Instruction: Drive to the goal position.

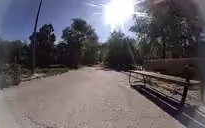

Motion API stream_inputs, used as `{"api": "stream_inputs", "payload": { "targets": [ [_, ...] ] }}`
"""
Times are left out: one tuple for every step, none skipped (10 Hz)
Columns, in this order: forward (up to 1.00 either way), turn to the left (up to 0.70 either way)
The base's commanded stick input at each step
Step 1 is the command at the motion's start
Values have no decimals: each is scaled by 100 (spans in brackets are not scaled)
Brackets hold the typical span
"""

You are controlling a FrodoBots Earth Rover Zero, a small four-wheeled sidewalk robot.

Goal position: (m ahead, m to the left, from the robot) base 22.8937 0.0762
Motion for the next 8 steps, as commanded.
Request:
{"api": "stream_inputs", "payload": {
  "targets": [
    [100, 5],
    [100, 5],
    [100, 5],
    [100, 5],
    [100, 5],
    [100, 5],
    [100, 5],
    [100, 5]
  ]
}}
